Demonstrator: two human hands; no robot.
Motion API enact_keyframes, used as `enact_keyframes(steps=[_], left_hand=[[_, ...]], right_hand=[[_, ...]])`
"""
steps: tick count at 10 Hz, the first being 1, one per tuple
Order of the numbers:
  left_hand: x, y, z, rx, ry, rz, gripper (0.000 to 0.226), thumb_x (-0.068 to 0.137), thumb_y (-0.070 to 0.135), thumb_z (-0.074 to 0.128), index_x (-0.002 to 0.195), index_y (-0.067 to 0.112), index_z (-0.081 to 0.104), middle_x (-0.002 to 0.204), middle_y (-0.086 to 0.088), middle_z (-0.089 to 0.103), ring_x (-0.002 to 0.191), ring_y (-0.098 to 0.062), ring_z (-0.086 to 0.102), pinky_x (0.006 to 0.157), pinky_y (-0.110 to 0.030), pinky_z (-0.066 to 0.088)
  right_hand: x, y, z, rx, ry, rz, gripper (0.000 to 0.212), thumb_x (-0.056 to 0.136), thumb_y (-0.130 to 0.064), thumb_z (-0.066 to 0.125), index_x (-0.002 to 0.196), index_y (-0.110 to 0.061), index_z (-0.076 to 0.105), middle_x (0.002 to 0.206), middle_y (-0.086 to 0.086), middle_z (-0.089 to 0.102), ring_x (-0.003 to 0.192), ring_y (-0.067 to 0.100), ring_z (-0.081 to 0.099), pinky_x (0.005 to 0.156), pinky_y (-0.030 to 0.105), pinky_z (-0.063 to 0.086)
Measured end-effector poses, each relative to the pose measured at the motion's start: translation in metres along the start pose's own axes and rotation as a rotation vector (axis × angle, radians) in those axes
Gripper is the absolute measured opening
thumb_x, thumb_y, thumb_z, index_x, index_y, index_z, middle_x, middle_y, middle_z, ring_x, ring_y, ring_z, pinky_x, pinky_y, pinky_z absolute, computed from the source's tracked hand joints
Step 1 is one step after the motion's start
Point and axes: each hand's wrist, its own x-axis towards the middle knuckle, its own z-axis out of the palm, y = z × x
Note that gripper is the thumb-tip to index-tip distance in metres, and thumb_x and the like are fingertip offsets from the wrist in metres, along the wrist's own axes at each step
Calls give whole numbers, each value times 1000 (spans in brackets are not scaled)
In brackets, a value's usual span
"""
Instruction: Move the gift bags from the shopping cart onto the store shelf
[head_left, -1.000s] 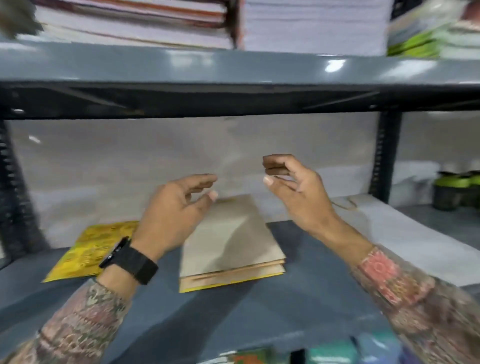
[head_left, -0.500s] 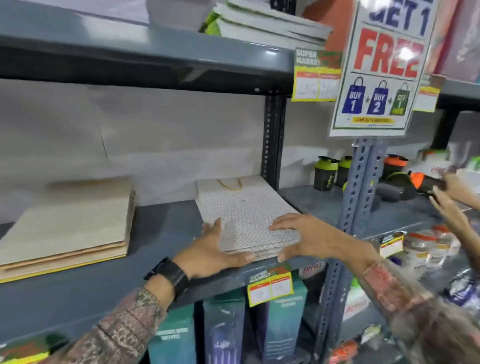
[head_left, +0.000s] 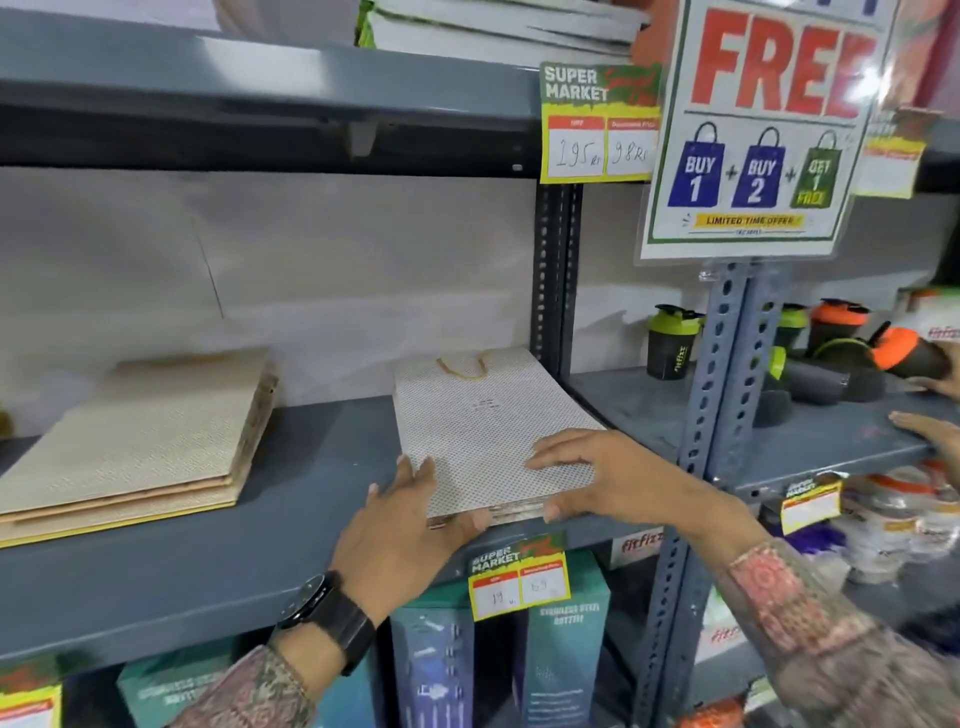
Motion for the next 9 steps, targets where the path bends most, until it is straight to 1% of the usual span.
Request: enact_keyframes(steps=[1,2,3,4,5,6,7,8,9], left_hand=[[-2,2,1,50,47,-25,104,73,92,23,160,36,12,169,9,7,155,-36,15,117,-47,31],[-2,4,0,37,33,-31,103,75,91,25,161,36,10,169,10,5,156,-35,13,119,-46,28],[4,2,-11,-233,-27,-42,111,70,94,30,161,35,6,168,12,2,158,-19,6,124,-39,17],[16,10,-23,-725,-28,-140,96,81,82,42,160,31,21,166,13,20,154,-10,22,124,-34,14],[25,15,-23,-1105,-130,-145,71,92,66,45,148,23,49,152,5,52,144,-17,45,124,-41,22],[24,16,-23,-1200,-186,-126,63,95,60,47,145,22,54,147,3,58,140,-20,49,123,-43,24],[22,15,-30,-1144,-204,-159,70,95,59,48,152,19,44,156,3,46,147,-18,40,125,-42,21],[13,5,-47,-1079,-164,-164,70,96,58,47,156,23,36,161,8,38,150,-14,33,126,-41,19],[-11,-16,-74,-913,72,-139,67,96,52,53,156,29,35,160,8,39,144,-10,40,120,-34,30]], right_hand=[[1,0,4,44,29,-5,64,64,-65,78,122,-38,74,140,-14,61,132,-3,52,123,33,35],[-2,-3,3,-26,49,22,73,63,-76,73,128,-43,69,145,-17,57,136,-4,48,126,39,28],[0,-6,-7,-54,224,135,86,72,-91,54,141,-39,57,151,-16,54,140,3,47,123,45,32],[19,-7,-23,93,325,338,78,88,-78,48,146,-27,52,151,-1,56,134,20,53,110,38,40],[38,-4,-31,373,210,571,76,97,-63,50,152,-10,44,152,10,50,130,26,51,97,31,35],[46,2,-29,289,195,607,53,98,-59,52,120,-11,62,118,6,63,104,22,60,83,32,43],[41,-1,-27,191,207,594,41,99,-56,53,88,-18,54,76,-6,49,68,12,50,58,30,36],[31,-22,-17,88,298,474,31,98,-53,56,97,-23,66,83,-8,61,75,13,59,63,30,42],[28,-52,4,-142,429,303,54,97,-53,57,140,-21,59,130,5,68,124,27,62,97,35,49]])
